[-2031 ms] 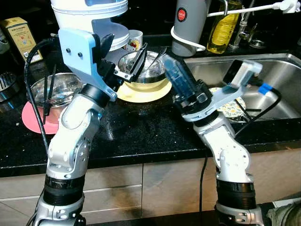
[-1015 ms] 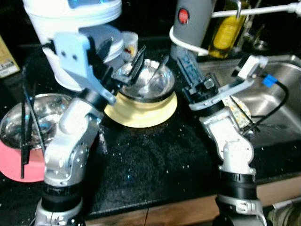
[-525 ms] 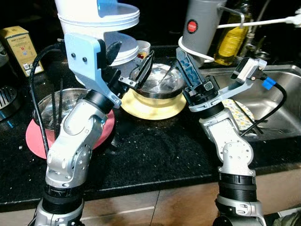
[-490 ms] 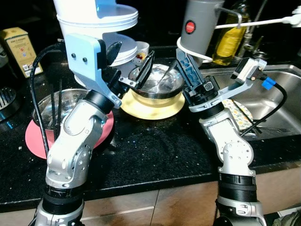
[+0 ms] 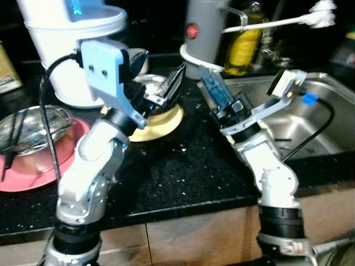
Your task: Kitchen organization
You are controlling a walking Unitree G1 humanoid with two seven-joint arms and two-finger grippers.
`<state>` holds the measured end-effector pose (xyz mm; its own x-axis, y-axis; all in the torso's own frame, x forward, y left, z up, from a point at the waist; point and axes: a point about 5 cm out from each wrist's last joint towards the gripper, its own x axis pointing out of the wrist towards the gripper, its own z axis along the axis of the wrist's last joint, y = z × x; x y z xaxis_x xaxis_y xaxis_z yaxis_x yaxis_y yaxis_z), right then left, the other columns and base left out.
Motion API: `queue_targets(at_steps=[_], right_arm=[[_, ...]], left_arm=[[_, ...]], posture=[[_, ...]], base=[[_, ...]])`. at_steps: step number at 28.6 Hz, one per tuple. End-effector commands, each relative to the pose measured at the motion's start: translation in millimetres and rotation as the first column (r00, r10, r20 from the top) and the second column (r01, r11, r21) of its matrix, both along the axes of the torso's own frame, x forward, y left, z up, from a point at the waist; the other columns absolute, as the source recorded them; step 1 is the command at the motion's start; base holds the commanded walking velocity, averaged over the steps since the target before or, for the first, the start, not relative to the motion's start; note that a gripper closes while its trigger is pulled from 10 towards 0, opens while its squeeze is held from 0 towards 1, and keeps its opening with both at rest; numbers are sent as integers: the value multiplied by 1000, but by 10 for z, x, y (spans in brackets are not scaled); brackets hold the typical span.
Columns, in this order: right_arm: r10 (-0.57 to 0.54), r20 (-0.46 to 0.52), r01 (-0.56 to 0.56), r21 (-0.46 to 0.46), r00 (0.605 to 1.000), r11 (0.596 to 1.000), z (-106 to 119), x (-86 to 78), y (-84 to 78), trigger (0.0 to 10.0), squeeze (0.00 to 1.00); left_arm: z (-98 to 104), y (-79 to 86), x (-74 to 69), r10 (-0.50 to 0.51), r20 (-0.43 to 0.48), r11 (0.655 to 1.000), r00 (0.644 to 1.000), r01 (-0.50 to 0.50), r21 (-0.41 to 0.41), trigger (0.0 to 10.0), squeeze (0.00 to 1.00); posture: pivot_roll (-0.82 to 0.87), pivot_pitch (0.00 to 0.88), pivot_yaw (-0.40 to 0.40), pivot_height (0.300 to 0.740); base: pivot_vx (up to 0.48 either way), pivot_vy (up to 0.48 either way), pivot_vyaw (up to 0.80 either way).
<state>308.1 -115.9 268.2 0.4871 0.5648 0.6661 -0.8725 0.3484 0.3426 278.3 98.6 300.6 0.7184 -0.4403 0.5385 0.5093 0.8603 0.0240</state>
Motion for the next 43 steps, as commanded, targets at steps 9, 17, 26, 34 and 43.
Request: queue_targets(at_steps=[9, 17, 26, 34, 43], right_arm=[[41, 25, -39, -72, 999, 997, -52, -56, 145, 10000, 0], [25, 20, -23, -90, 999, 996, -78, -52, 148, 10000, 0], [-6, -9, 5, -92, 1000, 996, -96, -3, 137, 10000, 0], [-14, -10, 13, -99, 1000, 995, -97, 6, 131, 10000, 0], [-64, -30, 60, -117, 997, 991, -102, 62, 105, 10000, 0]], left_arm=[[-27, 27, 6, 11, -9, 1000, 1000, -11, 2, 10000, 0], [-34, 40, 1, 8, -13, 1000, 1000, -8, -4, 10000, 0], [-19, 29, -22, -15, -5, 1000, 1000, 15, -21, 10000, 0], [-2, 30, -20, -23, -3, 999, 1000, 23, -45, 10000, 0], [10, 35, -22, -33, 8, 999, 999, 33, -26, 10000, 0]], posture=[[107, 42, -31, 740], [104, 54, -31, 740], [105, 54, -33, 740], [102, 54, -33, 740], [101, 56, -36, 740]], base=[[0, 0, 800], [0, 0, 789], [0, -357, 0], [0, 0, 0], [0, 0, 0]])
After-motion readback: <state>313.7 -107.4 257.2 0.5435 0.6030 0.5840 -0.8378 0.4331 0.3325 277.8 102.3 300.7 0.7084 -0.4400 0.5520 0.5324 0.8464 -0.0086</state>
